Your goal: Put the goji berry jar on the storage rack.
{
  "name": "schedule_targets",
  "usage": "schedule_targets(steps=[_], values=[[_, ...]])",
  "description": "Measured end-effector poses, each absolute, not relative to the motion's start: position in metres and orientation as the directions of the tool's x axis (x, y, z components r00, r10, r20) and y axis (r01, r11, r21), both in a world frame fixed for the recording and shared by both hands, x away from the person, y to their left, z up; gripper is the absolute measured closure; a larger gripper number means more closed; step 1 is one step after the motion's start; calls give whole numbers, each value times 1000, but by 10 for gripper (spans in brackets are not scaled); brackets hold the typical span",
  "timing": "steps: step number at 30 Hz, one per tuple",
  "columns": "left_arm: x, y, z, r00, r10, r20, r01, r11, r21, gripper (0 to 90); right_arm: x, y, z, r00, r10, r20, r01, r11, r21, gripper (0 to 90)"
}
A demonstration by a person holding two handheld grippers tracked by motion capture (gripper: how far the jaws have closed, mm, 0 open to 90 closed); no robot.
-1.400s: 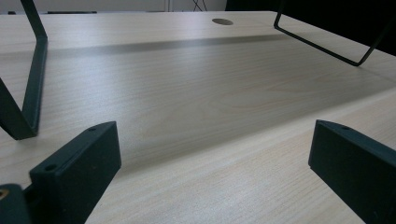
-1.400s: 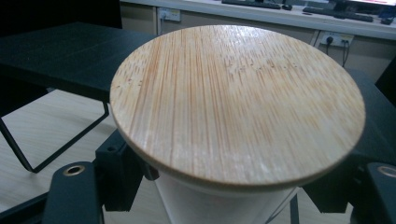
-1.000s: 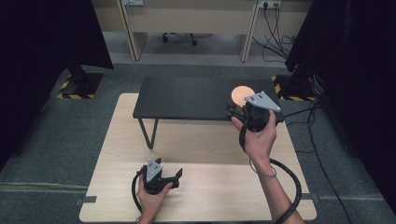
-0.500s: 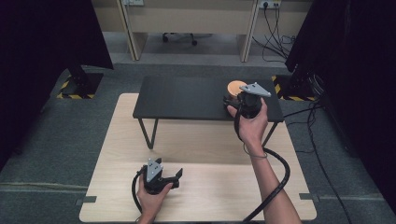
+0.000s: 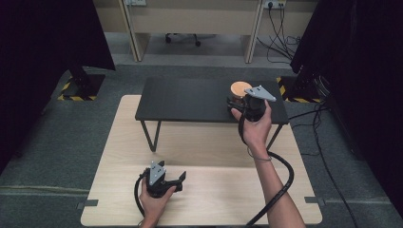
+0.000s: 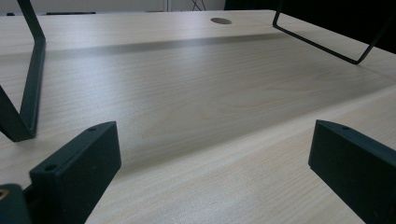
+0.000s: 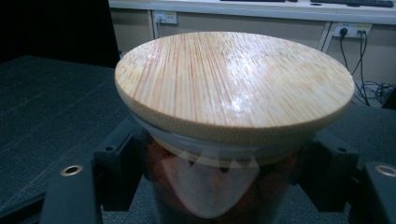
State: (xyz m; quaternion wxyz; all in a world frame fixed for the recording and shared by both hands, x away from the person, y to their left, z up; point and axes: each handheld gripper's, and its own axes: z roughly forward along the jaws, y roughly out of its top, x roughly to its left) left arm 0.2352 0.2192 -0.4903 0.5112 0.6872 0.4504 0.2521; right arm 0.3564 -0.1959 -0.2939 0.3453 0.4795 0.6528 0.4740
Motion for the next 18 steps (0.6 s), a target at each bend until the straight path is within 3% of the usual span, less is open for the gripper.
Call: schedule_targets(steps=[12, 13, 14, 15, 18], values=[[235, 220, -490, 467, 877, -118, 363, -68, 929, 17, 357, -196, -294, -302, 953, 7, 297, 88, 951, 260], [235, 220, -490, 467, 876, -119, 363, -67, 929, 16, 356, -196, -296, -304, 953, 4, 290, 89, 953, 195], [235, 220, -490, 466, 877, -119, 363, -67, 929, 16, 356, -196, -296, -304, 953, 4, 290, 89, 953, 195], [235, 220, -490, 466, 877, -119, 363, -67, 929, 16, 352, -193, -296, -282, 959, 0, 281, 83, 956, 34], [235, 220, -490, 467, 877, -117, 363, -69, 929, 17, 347, -194, -294, -285, 958, -1, 269, 81, 960, 8]])
